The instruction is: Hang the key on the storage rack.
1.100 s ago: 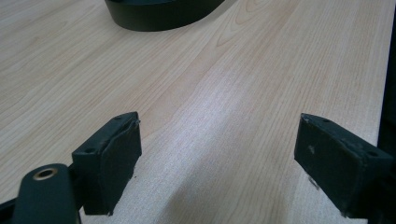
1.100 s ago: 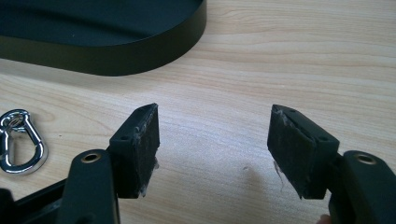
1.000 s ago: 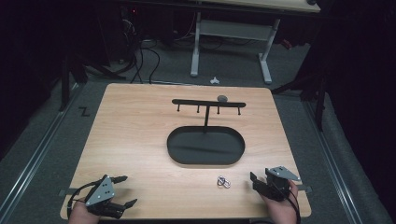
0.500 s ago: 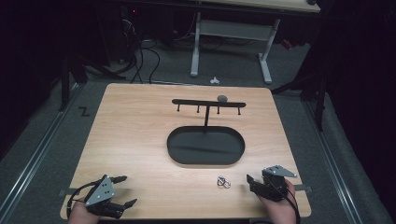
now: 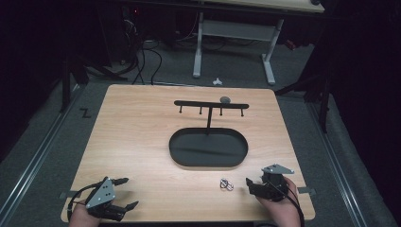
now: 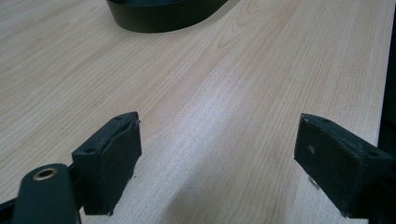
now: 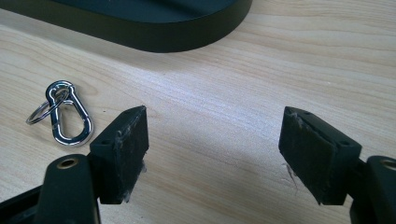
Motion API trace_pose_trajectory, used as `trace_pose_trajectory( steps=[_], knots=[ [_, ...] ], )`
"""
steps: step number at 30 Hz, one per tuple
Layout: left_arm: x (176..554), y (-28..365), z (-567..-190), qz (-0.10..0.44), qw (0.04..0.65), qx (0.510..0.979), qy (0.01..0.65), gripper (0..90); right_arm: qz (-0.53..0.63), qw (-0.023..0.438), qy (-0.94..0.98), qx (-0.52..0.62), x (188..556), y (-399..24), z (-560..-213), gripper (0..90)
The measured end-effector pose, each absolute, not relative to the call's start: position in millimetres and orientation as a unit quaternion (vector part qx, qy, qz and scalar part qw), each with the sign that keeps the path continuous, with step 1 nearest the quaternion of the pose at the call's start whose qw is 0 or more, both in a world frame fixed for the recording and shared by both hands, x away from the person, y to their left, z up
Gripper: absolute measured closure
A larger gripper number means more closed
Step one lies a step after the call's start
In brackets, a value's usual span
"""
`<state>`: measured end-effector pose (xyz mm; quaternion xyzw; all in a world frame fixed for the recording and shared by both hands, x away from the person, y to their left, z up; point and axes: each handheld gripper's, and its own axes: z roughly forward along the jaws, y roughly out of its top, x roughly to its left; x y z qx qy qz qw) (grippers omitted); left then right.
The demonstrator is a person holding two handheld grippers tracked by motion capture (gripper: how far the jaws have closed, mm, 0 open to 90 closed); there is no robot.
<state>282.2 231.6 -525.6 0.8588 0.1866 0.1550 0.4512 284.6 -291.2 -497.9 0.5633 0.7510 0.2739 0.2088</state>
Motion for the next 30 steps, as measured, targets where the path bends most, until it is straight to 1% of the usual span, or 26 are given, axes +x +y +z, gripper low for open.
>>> trace_pose_trajectory(
  steps=[13,22,25,30],
  knots=[
    [290.1,231.5,-523.9,0.169,0.454,0.85,0.207,15.3,0.234,0.188,0.782,0.546,289.3,-287.8,-495.0,24.7],
    [290.7,226.1,-525.3,0.166,0.448,0.855,0.201,15.3,0.219,0.163,0.797,0.539,296.2,-285.4,-490.0,27.2],
    [290.0,226.7,-525.3,0.164,0.449,0.856,0.199,15.3,0.214,0.162,0.801,0.535,297.8,-285.2,-489.3,30.7],
    [289.0,228.0,-525.2,0.163,0.452,0.854,0.199,15.3,0.197,0.148,0.807,0.537,301.1,-285.2,-488.1,31.4]
  ],
)
